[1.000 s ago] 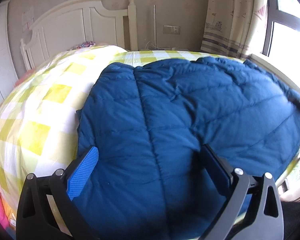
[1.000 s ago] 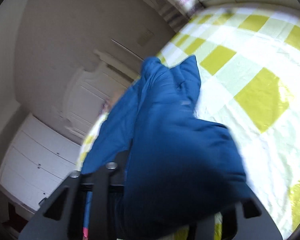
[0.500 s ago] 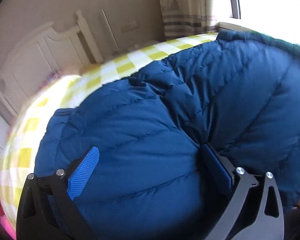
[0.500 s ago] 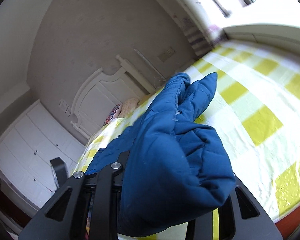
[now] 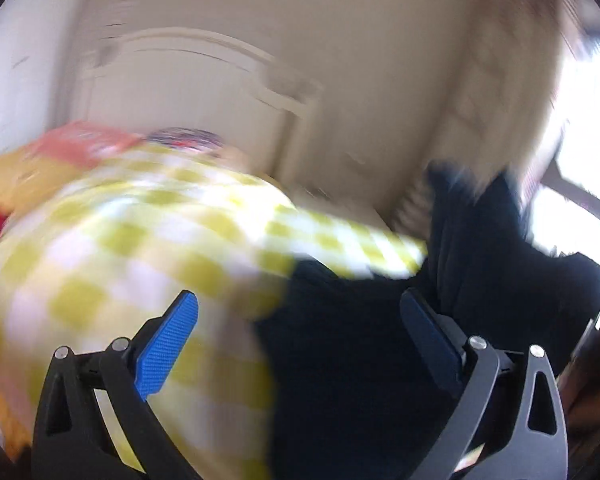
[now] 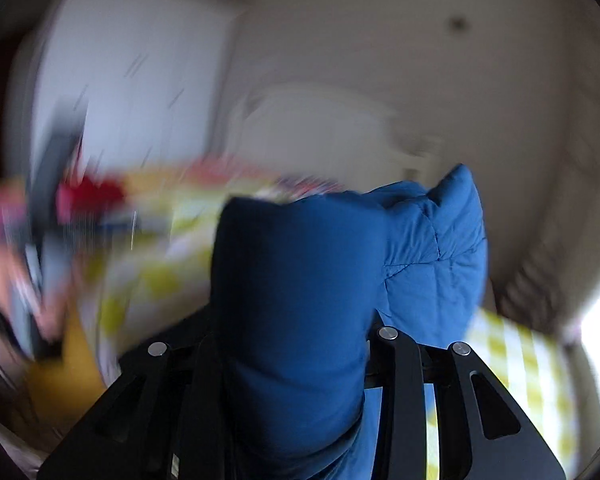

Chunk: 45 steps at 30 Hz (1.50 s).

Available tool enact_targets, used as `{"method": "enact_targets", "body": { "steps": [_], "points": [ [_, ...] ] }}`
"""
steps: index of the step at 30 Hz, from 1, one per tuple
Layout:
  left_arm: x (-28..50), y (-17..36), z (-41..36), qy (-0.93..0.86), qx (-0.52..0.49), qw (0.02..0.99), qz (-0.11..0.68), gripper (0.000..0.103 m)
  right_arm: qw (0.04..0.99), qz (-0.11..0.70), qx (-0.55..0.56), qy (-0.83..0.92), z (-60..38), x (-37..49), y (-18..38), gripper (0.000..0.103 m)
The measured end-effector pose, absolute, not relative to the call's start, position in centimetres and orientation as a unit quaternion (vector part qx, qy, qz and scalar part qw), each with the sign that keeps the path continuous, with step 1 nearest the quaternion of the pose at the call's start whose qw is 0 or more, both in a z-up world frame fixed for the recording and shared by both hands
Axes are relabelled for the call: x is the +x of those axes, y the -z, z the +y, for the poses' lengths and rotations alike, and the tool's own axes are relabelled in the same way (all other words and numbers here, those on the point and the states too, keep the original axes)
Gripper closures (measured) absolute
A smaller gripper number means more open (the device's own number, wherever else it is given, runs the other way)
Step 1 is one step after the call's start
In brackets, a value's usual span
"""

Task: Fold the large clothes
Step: 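Fold the held jacket edge over onto the jacket with the right gripper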

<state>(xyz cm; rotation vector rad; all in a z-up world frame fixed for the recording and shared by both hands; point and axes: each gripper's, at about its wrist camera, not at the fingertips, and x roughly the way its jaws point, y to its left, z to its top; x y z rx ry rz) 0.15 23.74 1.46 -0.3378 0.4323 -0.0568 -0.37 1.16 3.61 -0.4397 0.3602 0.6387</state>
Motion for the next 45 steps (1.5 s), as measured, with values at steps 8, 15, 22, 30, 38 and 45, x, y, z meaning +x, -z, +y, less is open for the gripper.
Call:
{"method": "enact_targets", "body": {
  "steps": [8,15,22,30,38,45],
  "points": [
    [-1.9,-2.4,26.3,0.021,-0.166,0.965,0.203,0.003,0.8,0.15,-0.481,-0.327,13.9,-4.1,8.7,0.061],
    [7.8,-4.6,16.0,0.155,-0.005,0.951,0.268,0.003,0.798,0.129,-0.501,-0.31,13.7,-3.9,9.2,0.054],
    [20.1,4.3,10.5,0.137,0.109,0.903,0.393,0.002,0.798,0.104,-0.502,-0.317,12.8,-4.5,9.1,0.041],
    [19.6,7.6,15.3,0.128,0.006,0.923,0.362,0.002,0.819,0.174,-0.313,-0.449,4.6,-4.6,1.6,0.027],
    [19.0,6.8,15.8,0.122,-0.008,0.927,0.356,0.002,0.898,0.232,-0.098,-0.361,-3.3,3.4,-2.3,0.031],
    [18.9,6.6,15.9,0.123,0.002,0.923,0.365,0.002,0.857,0.213,-0.297,-0.364,4.7,-1.2,5.4,0.027]
  ]
}}
